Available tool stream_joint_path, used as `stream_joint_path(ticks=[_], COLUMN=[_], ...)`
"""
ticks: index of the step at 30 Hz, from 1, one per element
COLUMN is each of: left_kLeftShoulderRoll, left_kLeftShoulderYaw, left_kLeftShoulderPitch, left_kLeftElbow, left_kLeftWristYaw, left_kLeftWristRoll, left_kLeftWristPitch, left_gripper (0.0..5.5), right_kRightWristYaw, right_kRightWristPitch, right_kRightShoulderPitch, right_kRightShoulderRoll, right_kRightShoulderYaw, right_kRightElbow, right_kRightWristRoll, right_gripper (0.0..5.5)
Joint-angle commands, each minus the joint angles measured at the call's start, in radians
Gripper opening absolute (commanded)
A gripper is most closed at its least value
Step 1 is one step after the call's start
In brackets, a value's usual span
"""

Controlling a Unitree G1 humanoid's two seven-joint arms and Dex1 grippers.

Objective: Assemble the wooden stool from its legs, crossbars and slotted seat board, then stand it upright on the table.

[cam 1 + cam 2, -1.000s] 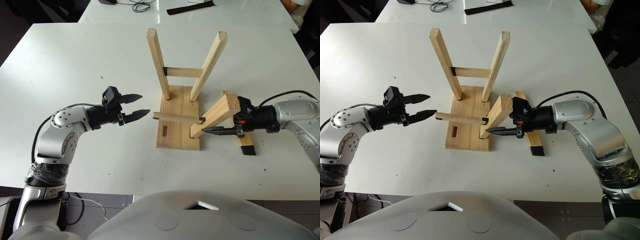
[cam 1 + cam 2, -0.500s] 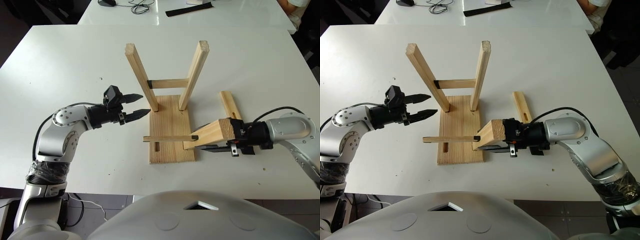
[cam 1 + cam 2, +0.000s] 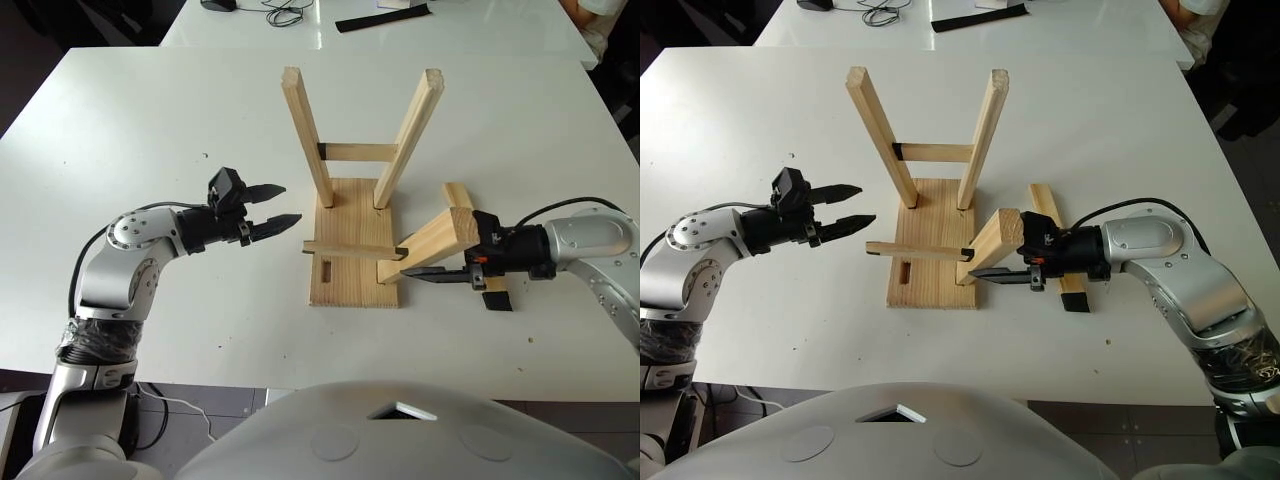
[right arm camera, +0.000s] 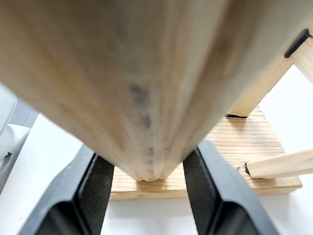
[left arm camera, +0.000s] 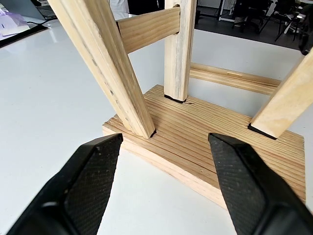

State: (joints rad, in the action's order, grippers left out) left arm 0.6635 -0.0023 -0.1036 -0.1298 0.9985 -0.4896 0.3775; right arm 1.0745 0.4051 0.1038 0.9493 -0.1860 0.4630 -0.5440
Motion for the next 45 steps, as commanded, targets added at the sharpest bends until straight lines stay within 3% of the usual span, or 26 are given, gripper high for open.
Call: stream_joint_path(ticks=[1, 6, 7, 13, 20, 27, 33, 45], left_kLeftShoulderRoll=[-0.007, -0.02, -0.022, -0.024, -0.021, -0.017, -0.039, -0.045], left_kLeftShoulderYaw=[-0.008, -0.013, -0.013, -0.006, 0.023, 0.108, 0.156, 0.158], left_kLeftShoulderPitch=[-0.025, -0.044, -0.045, -0.035, 0.008, 0.135, 0.225, 0.23], left_kLeftElbow=[0.018, 0.03, 0.031, 0.036, 0.022, -0.051, -0.113, -0.142], left_kLeftWristYaw=[0.0, -0.003, -0.004, -0.008, -0.032, -0.09, -0.14, -0.16], left_kLeftWristRoll=[0.023, 0.036, 0.037, 0.039, 0.036, 0.021, 0.013, 0.002], left_kLeftWristPitch=[-0.008, -0.01, -0.01, -0.017, -0.028, -0.031, -0.027, -0.007], left_gripper=[3.26, 3.26, 3.26, 3.26, 3.26, 3.26, 3.26, 3.26], right_kRightWristYaw=[0.001, -0.014, -0.03, -0.061, -0.185, -0.407, -0.577, -0.662], right_kRightWristPitch=[0.049, 0.031, 0.035, 0.04, 0.106, 0.362, 0.548, 0.534], right_kRightShoulderPitch=[0.027, 0.088, 0.097, 0.055, -0.099, -0.366, -0.408, -0.515], right_kRightShoulderRoll=[0.011, -0.023, -0.031, -0.021, -0.021, -0.081, -0.178, -0.328], right_kRightShoulderYaw=[-0.052, -0.082, -0.078, -0.006, 0.225, 0.39, 0.4, 0.342], right_kRightElbow=[-0.097, -0.149, -0.152, -0.133, -0.035, 0.202, 0.272, 0.156], right_kRightWristRoll=[0.104, 0.138, 0.141, 0.174, 0.159, 0.176, 0.186, 0.212], right_gripper=[2.0, 2.0, 2.37, 3.15, 3.15, 4.14, 4.27, 4.27])
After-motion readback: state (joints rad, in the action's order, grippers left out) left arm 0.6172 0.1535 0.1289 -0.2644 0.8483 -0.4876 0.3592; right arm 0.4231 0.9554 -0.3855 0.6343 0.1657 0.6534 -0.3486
